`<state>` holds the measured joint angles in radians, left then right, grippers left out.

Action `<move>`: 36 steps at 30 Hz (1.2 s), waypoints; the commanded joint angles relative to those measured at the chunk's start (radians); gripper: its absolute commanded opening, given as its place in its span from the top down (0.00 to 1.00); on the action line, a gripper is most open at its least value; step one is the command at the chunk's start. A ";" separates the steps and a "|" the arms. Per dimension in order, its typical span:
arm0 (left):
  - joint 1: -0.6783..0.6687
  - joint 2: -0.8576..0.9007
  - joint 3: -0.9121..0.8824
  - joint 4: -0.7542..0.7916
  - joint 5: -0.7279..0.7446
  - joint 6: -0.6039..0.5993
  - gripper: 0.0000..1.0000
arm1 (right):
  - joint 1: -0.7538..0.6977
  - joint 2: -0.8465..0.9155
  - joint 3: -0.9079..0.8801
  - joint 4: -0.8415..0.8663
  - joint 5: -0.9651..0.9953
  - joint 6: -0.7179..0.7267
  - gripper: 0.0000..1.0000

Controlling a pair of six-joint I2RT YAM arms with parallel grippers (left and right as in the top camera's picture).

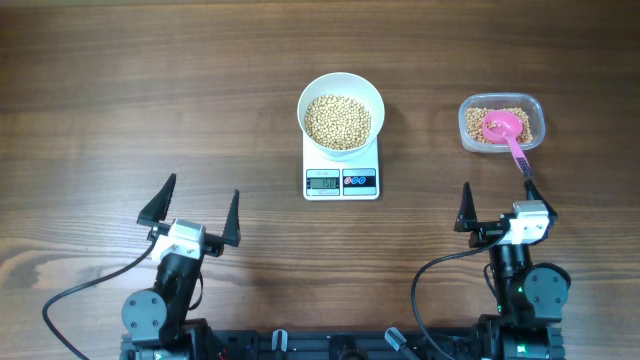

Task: Scoop item into bowl and weigh 150g on scale

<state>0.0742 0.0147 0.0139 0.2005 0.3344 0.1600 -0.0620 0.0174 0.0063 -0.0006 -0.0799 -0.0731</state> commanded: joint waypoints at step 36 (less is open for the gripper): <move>0.006 -0.012 -0.008 -0.274 -0.248 -0.132 0.00 | 0.004 -0.014 -0.001 0.001 0.016 -0.005 0.00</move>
<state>0.0742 0.0135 0.0120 -0.0643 0.1272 -0.0715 -0.0620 0.0174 0.0063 -0.0006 -0.0803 -0.0731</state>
